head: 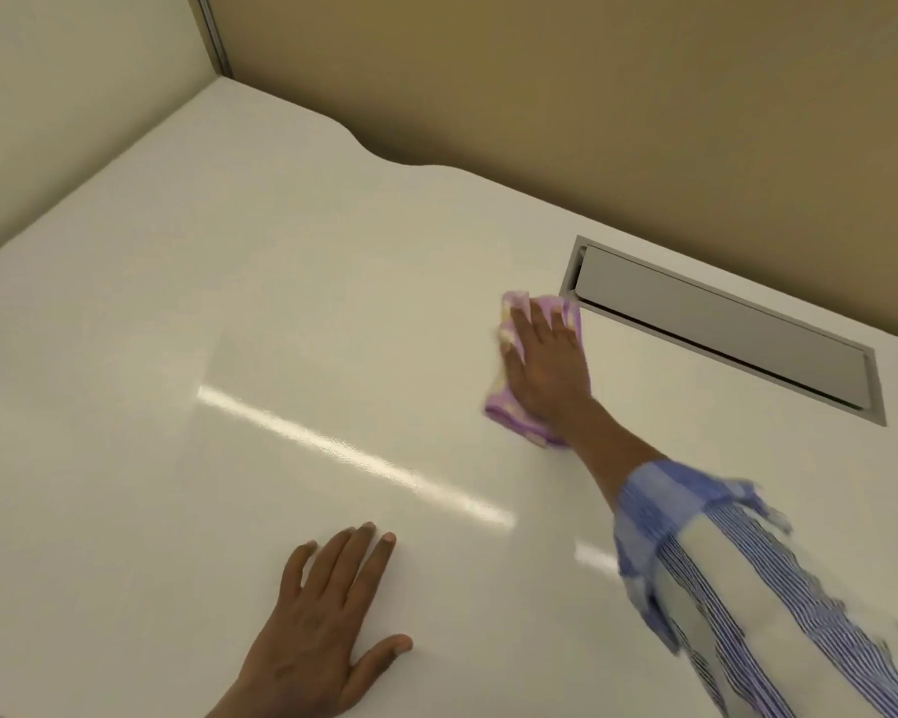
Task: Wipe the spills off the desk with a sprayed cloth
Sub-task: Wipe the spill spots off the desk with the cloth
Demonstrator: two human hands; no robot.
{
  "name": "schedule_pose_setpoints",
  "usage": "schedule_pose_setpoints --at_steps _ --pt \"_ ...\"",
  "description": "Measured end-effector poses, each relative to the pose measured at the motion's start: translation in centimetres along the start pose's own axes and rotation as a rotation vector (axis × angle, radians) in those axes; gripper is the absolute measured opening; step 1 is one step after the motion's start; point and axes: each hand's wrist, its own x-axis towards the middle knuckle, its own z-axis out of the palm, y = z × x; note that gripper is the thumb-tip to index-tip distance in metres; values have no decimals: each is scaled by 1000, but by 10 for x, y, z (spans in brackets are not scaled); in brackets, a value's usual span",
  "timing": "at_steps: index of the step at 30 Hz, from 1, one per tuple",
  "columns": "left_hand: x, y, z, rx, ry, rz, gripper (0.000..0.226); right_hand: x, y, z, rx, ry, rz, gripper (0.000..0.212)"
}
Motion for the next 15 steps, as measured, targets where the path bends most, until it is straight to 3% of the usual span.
schedule_pose_setpoints --at_steps 3,9,12,15 --pt "0 -2 3 -6 19 2 82 26 -38 3 -11 -29 65 66" --pt "-2 -1 -4 -43 50 15 78 -107 -112 40 97 -20 -272 67" --pt "-7 -4 -12 -94 52 -39 74 -181 -92 47 88 -71 -389 65" --pt "-30 -15 -17 -110 30 -131 74 -162 -41 27 -9 -94 -380 63"
